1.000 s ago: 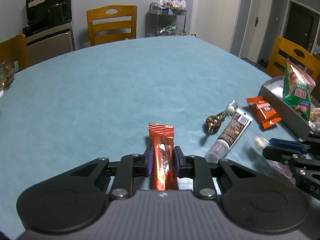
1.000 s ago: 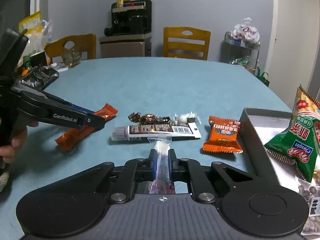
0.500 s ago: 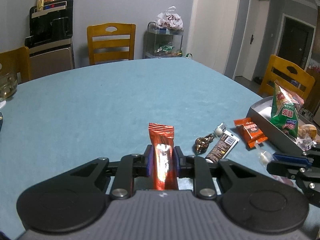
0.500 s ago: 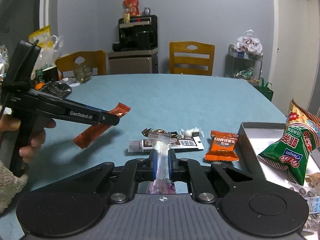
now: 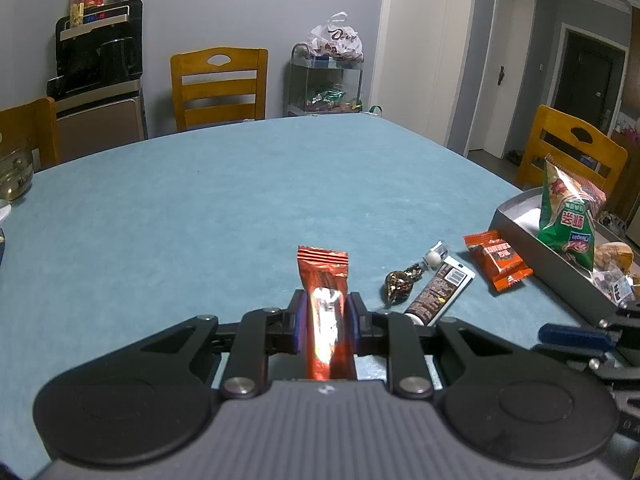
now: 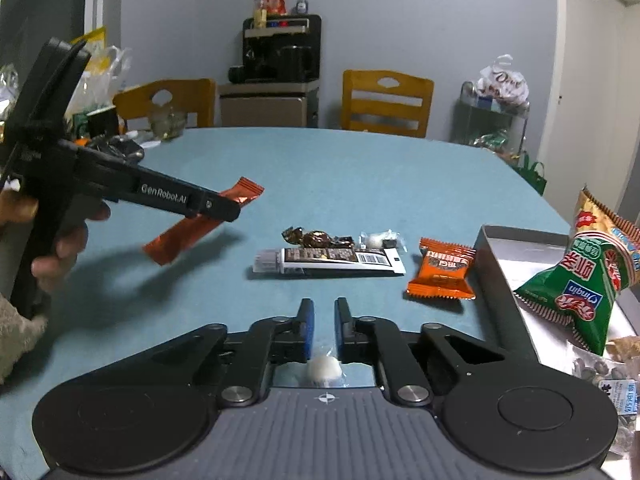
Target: Organize snacks
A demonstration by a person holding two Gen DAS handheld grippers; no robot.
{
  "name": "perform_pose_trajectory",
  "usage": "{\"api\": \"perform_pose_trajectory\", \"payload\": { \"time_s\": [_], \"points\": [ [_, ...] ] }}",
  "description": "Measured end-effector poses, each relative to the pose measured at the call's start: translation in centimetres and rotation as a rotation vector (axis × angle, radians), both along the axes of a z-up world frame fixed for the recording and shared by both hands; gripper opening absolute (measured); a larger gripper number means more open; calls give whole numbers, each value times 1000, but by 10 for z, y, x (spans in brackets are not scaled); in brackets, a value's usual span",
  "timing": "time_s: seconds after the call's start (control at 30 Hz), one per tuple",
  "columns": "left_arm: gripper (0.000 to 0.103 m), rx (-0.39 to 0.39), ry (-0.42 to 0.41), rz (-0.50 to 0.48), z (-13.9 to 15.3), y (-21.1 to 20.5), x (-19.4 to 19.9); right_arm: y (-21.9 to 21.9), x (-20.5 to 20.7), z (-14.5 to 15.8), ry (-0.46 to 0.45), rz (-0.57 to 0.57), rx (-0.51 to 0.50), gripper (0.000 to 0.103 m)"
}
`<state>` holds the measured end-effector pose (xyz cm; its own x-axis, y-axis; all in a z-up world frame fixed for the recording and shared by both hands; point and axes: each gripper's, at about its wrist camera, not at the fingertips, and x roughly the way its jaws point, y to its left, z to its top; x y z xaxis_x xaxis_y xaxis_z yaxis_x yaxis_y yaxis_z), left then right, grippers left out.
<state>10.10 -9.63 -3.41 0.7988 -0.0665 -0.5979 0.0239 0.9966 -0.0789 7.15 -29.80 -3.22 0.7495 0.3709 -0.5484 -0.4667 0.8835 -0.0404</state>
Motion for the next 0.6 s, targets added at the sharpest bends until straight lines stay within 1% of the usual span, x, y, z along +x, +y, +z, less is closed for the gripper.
{"api": "perform_pose_trajectory", "payload": {
  "time_s": [0.03, 0.07, 0.2, 0.27, 0.3, 0.37, 0.43, 0.6],
  "points": [
    [18, 0, 0, 1, 0, 0, 0, 0, -2, -1, -7, 2, -9, 35],
    [18, 1, 1, 0, 0, 0, 1, 0, -3, -1, -15, 6, -19, 39],
    [18, 6, 1, -7, 0, -3, 3, -2, -11, -4, -31, 14, -67, 44],
    [18, 4, 2, -7, 0, -3, 3, -8, -13, -5, -25, 18, -75, 51],
    [18, 4, 3, -9, -1, -3, 4, -10, -15, -5, -24, 19, -77, 53],
    [18, 4, 6, -9, -1, -3, 4, -15, -19, -5, -31, 14, -84, 62],
    [18, 5, 9, -9, -2, -3, 5, -20, -23, -5, -38, 10, -93, 68],
    [18, 6, 11, -12, -2, -2, 5, -25, -31, -9, -32, 43, -114, 68]
  ]
}}
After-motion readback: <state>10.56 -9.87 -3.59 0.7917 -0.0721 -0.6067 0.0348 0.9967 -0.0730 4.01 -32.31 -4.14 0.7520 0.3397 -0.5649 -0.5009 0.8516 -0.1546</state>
